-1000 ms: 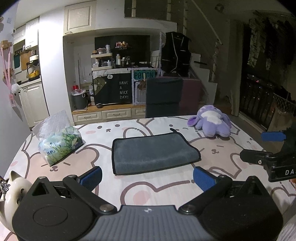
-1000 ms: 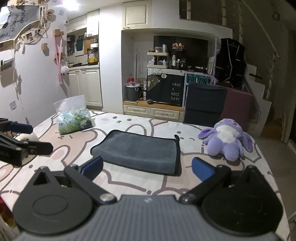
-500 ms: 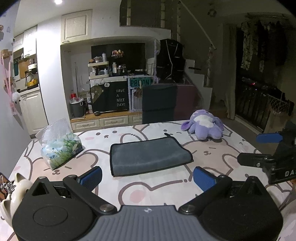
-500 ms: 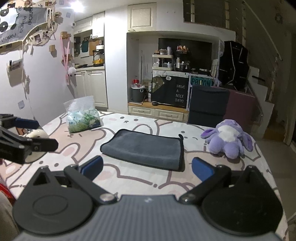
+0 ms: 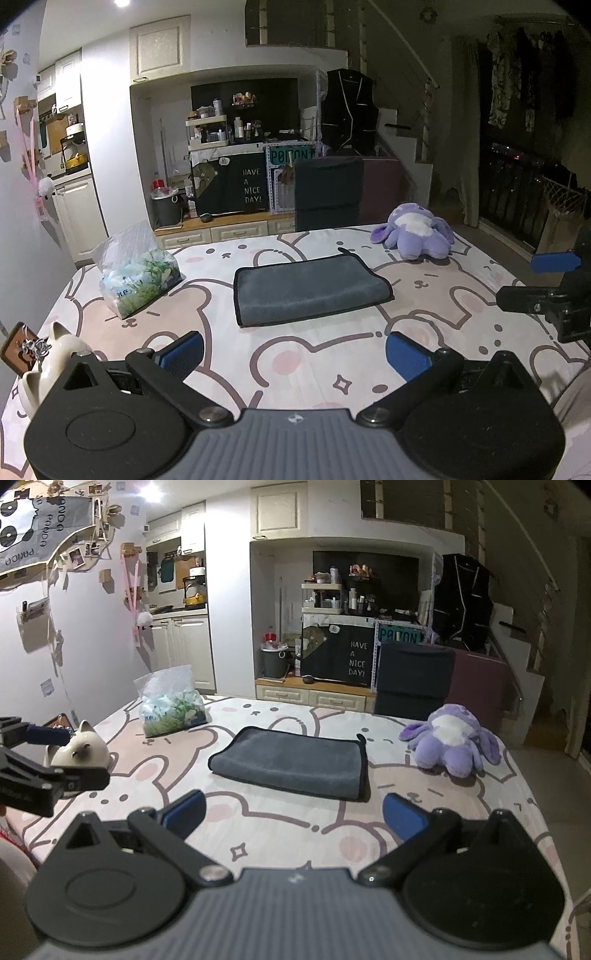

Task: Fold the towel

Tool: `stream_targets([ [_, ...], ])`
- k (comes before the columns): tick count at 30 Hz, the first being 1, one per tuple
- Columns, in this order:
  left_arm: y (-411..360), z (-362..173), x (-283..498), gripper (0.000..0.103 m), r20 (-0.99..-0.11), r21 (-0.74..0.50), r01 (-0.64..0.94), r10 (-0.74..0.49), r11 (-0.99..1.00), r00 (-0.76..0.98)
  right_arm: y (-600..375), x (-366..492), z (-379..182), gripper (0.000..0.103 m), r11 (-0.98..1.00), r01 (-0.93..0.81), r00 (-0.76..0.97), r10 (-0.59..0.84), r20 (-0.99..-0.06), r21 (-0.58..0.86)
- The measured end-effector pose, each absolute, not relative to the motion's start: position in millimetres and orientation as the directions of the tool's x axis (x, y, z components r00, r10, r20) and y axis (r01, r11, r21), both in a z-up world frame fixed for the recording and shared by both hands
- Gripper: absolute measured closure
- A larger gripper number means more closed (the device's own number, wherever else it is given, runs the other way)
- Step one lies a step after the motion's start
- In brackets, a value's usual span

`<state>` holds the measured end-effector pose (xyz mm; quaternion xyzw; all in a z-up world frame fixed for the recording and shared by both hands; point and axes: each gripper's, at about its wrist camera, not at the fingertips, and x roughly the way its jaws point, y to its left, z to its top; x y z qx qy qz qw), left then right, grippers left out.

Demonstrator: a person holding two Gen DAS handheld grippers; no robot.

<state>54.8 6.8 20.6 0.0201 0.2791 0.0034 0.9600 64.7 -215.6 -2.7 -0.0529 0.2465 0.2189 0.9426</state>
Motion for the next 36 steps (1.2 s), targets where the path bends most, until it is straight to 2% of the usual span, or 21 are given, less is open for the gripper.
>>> stream_targets([
  [13,-2.4,17.4,30.2,0.0,-0.517,0.065,0.0,0.034,0.998,0.856,-225.2,45.9,-9.6,0.001,0.904,-0.427,0.779,0.379,-0.5,0.019],
  [27,0.4,14.2,16.7,0.0,-0.502,0.002,0.004,-0.002,1.0,0.865,-231.5,27.6,-12.5,0.0,0.917,-0.4,0.809,0.355,-0.468,0.003],
  [36,0.9,11.9,18.0,0.0,-0.506,0.015,-0.001,0.009,1.0,0.863,-230.9,24.8,-16.8,0.001,0.914,-0.406,0.812,0.364,-0.457,0.007],
])
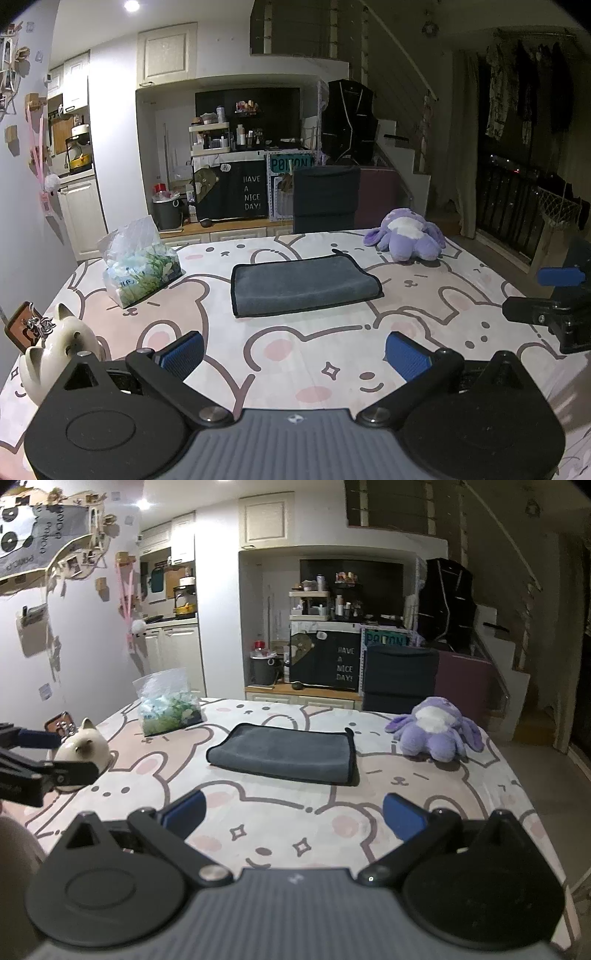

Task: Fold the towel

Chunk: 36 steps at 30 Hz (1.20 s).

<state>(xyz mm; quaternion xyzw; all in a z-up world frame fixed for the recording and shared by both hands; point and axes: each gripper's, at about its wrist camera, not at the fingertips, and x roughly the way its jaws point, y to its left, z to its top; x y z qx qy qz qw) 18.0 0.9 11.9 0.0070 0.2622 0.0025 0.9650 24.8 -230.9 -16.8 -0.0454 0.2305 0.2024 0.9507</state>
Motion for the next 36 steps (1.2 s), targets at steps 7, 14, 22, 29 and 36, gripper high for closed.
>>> stream_targets([
  [7,3.1,10.1,17.7,0.0,-0.513,0.002,-0.006,0.006,1.0,0.858,-229.4,22.8,-17.4,0.001,0.911,-0.413,0.811,0.361,-0.461,-0.013],
  [14,0.9,9.7,16.6,0.0,-0.514,0.008,0.006,-0.001,1.0,0.858,-228.4,21.8,-17.7,0.001,0.913,-0.407,0.813,0.351,-0.464,-0.024],
  [22,1.1,9.8,16.0,0.0,-0.514,0.009,0.008,-0.002,1.0,0.858,-228.3,20.4,-18.3,0.0,0.913,-0.407,0.815,0.348,-0.463,-0.028],
  [29,1.1,10.1,15.2,0.0,-0.511,0.012,0.007,0.0,1.0,0.859,-227.8,20.1,-18.7,0.001,0.912,-0.408,0.814,0.35,-0.464,-0.027],
  [36,1.0,9.9,15.1,0.0,-0.512,0.012,0.007,0.0,1.0,0.859,-227.8,19.5,-19.1,0.0,0.911,-0.411,0.812,0.354,-0.464,-0.023],
])
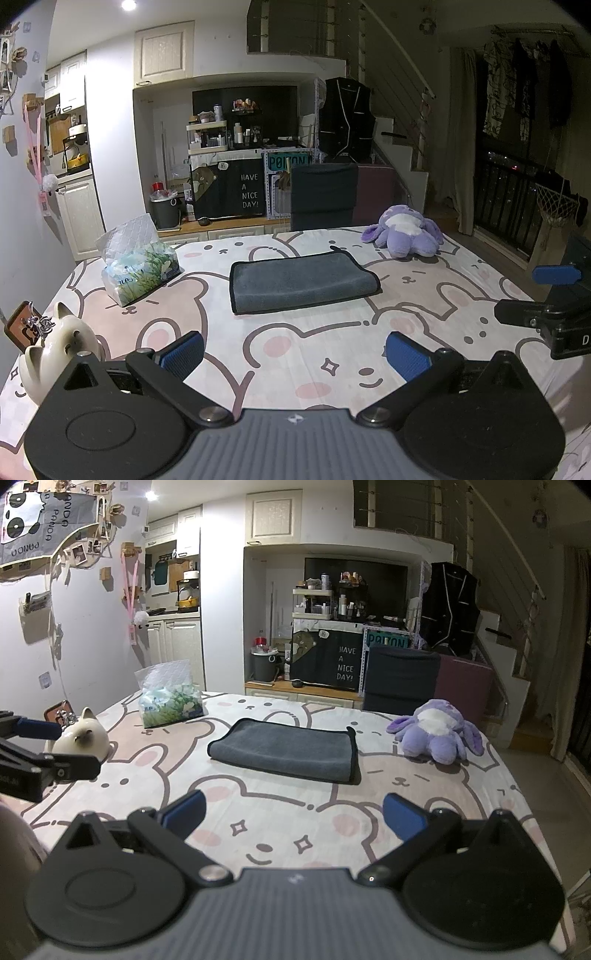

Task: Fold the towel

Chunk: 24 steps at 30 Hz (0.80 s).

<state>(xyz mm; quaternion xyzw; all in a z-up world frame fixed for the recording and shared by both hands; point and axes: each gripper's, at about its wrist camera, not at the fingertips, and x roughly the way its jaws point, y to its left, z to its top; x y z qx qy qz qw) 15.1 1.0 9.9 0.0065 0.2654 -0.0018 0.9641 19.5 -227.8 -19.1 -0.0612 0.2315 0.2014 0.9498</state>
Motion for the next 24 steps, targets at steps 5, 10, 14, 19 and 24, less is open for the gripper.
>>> stream_targets([
  [5,1.0,10.1,15.0,0.0,-0.511,0.012,0.007,0.0,1.0,0.86,-227.9,19.5,-19.5,0.001,0.91,-0.414,0.809,0.359,-0.465,-0.019],
  [10,0.8,10.0,14.9,0.0,-0.511,0.012,0.008,0.0,1.0,0.86,-227.7,19.2,-19.6,0.001,0.91,-0.414,0.808,0.36,-0.466,-0.016],
  [14,0.6,9.9,15.0,0.0,-0.511,0.012,0.008,0.0,1.0,0.86,-227.4,19.2,-19.8,0.001,0.91,-0.414,0.808,0.36,-0.466,-0.015],
  [19,0.5,9.8,14.9,0.0,-0.511,0.012,0.007,0.0,1.0,0.86,-227.5,19.3,-19.8,0.001,0.91,-0.414,0.808,0.361,-0.466,-0.014],
  [24,0.3,9.8,14.9,0.0,-0.511,0.012,0.008,0.0,1.0,0.86,-227.6,19.3,-19.8,0.001,0.91,-0.414,0.808,0.361,-0.466,-0.013],
])
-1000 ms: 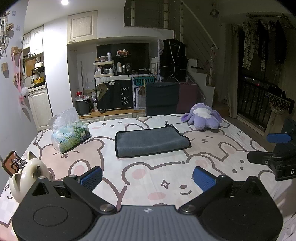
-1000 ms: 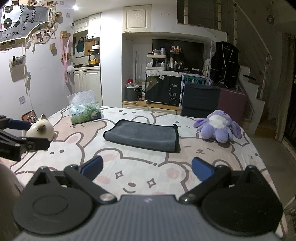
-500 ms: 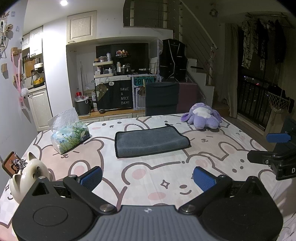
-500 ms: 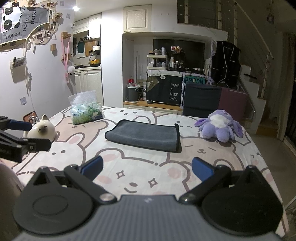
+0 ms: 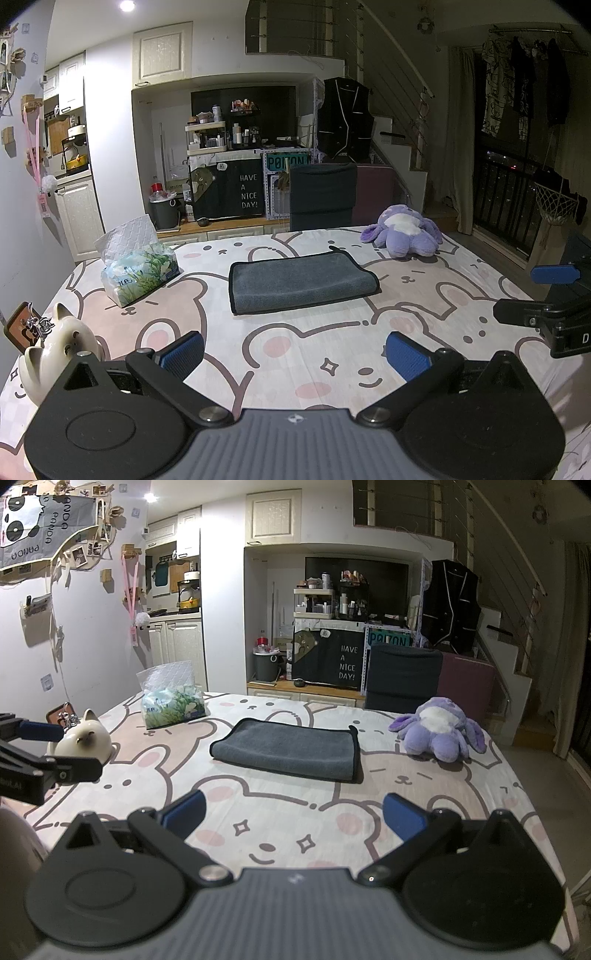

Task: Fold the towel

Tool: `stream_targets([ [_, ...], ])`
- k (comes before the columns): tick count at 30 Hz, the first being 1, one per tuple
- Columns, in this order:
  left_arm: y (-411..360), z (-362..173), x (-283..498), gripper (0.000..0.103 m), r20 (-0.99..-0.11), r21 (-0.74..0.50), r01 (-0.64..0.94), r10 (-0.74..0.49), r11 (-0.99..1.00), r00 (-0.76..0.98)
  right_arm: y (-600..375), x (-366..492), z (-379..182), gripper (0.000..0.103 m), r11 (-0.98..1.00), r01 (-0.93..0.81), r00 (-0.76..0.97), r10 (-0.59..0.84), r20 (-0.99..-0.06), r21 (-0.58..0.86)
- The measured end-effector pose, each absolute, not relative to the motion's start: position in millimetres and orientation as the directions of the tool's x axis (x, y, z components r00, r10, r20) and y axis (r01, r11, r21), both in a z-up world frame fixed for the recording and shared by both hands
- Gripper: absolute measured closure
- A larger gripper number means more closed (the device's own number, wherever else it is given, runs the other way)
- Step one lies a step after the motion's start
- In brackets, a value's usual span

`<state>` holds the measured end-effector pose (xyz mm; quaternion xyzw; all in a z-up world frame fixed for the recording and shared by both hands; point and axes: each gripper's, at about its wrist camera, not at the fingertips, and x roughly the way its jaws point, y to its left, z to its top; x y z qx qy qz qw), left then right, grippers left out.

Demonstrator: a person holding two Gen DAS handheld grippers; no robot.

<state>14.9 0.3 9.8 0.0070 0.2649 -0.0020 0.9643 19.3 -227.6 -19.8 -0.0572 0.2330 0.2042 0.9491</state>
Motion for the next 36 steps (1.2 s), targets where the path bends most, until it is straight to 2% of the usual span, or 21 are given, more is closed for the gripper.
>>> stream_targets([
  [36,2.6,11.1,14.7,0.0,-0.51,0.017,0.003,0.006,1.0,0.86,-226.7,17.6,-20.4,0.0,0.91,-0.414,0.807,0.366,-0.464,-0.001],
])
